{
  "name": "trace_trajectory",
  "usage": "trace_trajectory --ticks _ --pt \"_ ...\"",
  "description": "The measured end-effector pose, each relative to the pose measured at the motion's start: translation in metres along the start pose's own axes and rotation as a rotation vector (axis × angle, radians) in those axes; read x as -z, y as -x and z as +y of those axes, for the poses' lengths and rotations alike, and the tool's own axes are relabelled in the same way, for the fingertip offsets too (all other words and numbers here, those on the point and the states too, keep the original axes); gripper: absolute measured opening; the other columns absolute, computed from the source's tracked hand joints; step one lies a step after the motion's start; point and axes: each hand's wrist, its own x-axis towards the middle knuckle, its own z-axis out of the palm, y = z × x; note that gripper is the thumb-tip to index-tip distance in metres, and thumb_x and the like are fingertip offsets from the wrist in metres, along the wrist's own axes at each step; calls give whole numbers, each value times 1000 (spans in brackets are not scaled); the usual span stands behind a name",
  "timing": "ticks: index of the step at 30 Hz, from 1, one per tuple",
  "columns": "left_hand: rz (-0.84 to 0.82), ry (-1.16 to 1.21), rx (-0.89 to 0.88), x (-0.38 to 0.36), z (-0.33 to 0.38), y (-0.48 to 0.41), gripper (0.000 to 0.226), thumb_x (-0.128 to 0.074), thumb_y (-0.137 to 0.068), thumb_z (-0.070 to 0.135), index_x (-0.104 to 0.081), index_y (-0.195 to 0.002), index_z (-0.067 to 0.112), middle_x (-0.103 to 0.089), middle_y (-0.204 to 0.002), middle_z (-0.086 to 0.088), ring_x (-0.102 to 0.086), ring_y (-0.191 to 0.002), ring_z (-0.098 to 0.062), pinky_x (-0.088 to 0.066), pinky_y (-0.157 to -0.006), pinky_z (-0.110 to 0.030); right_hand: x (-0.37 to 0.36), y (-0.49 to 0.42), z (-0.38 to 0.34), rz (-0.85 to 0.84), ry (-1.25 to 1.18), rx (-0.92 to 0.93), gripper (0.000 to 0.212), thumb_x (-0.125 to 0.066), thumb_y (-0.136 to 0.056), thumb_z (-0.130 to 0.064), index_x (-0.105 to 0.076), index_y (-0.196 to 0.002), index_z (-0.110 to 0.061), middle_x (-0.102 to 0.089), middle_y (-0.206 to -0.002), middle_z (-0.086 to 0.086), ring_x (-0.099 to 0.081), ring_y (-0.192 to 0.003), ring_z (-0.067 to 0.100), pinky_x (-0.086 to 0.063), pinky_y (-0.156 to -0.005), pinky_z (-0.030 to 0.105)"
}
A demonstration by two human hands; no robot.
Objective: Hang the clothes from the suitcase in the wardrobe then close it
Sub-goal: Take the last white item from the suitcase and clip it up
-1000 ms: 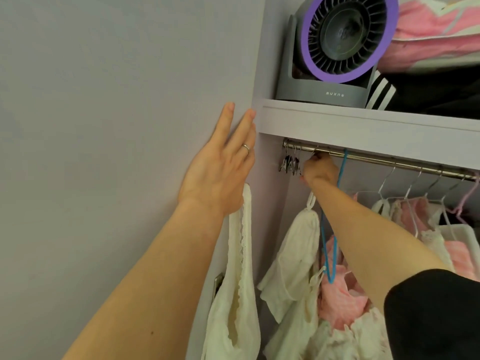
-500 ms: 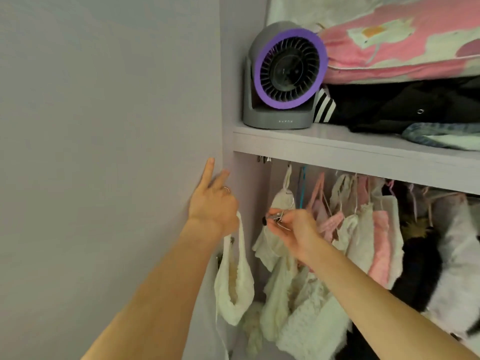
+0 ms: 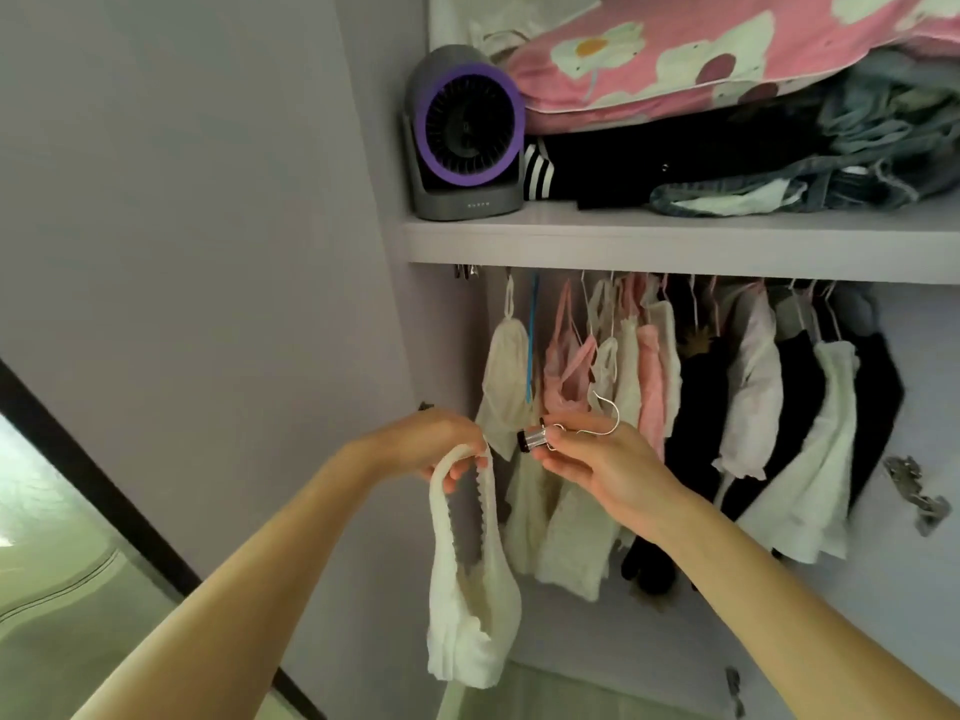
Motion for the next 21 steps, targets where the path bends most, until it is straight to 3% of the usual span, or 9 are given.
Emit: trace_trajectory --ticks 4,6,10,15,21 --pt "-53 -482 0 -14 16 15 27 -44 -99 28 -65 -95 12 -67 -82 -7 -60 -73 -16 -49 -81 -31 9 27 4 -32 30 -2 24 -64 -91 2 -69 -115 -1 -73 -109 18 -72 -100 28 -58 -91 32" --pt "-48 -601 -51 -16 22 21 25 -42 -102 31 -60 -91 18 -69 -81 -1 -61 -73 -12 -48 -80 -31 14 35 5 -49 97 -4 25 -68 -89 0 -72 -114 -4 -72 -110 18 -72 -99 26 -58 -89 30" --pt "-46 -607 -131 -20 33 33 14 -46 -103 33 -50 -90 27 -72 -82 7 -64 -67 -5 -49 -78 -29 19 46 1 -36 69 6 26 -73 -82 -2 -73 -108 -4 -74 -100 17 -72 -92 23 -57 -80 27" --pt "-55 -625 -231 -19 40 42 9 -55 -99 38 -55 -96 30 -74 -83 17 -67 -72 -5 -52 -80 -30 18 55 -12 -98 105 99 31 -75 -75 -5 -72 -105 -3 -75 -91 13 -73 -87 23 -58 -81 30" --pt "124 -513 -346 -19 50 52 7 -72 -90 34 -71 -88 28 -69 -72 17 -67 -62 0 -39 -51 -5 17 58 -20 -62 82 148 21 -69 -82 6 -75 -100 -4 -75 -94 18 -73 -83 25 -60 -75 28"
